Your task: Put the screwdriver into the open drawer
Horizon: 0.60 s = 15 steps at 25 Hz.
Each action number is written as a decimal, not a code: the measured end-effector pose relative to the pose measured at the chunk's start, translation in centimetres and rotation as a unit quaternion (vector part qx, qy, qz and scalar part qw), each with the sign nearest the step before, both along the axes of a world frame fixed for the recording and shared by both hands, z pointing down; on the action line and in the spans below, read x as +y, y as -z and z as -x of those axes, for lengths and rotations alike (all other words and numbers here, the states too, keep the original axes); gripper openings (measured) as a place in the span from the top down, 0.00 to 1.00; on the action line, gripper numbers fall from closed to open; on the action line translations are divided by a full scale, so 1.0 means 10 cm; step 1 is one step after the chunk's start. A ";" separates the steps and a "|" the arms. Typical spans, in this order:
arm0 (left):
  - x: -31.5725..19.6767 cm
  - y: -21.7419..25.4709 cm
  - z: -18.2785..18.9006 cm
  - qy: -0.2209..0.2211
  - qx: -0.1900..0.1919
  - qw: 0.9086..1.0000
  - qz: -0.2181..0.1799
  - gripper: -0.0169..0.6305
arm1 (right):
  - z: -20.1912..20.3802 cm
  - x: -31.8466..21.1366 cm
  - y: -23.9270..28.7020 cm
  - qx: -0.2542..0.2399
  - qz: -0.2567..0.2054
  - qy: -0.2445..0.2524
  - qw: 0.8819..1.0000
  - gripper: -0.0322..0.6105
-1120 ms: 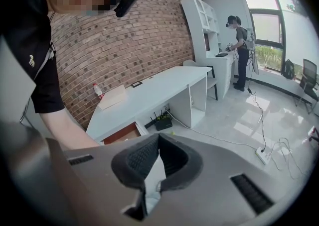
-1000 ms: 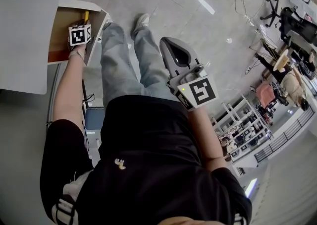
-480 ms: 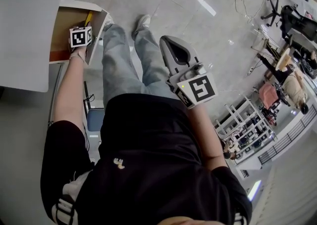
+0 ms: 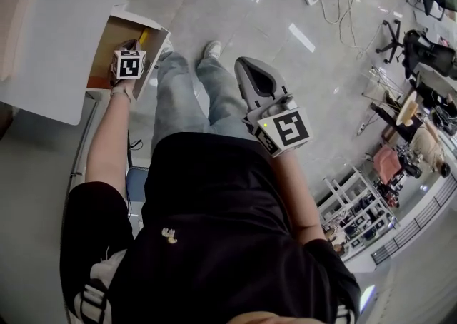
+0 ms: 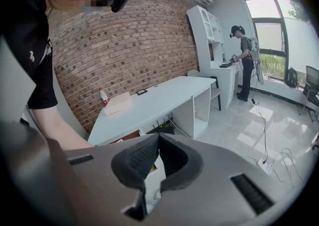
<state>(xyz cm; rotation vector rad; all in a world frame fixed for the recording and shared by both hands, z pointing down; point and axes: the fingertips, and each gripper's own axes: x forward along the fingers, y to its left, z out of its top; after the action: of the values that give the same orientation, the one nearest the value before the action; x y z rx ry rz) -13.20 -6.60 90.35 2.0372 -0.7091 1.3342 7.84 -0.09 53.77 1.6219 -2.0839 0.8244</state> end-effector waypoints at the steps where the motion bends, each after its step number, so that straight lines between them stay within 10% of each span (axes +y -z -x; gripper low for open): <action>1: -0.03 0.11 -0.01 -0.004 -0.001 1.000 -0.010 0.97 | 0.00 -0.03 0.06 -0.001 -0.006 0.003 1.000 0.94; 15: -0.23 1.74 -0.25 0.031 0.093 0.993 -0.067 0.97 | 0.13 -0.44 0.68 -0.030 -0.058 0.049 0.997 0.94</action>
<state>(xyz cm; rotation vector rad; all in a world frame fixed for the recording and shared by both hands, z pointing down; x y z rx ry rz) -10.71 -8.90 72.97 2.1930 -0.7883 1.0695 6.56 -4.50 46.96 1.5551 -2.2719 0.7421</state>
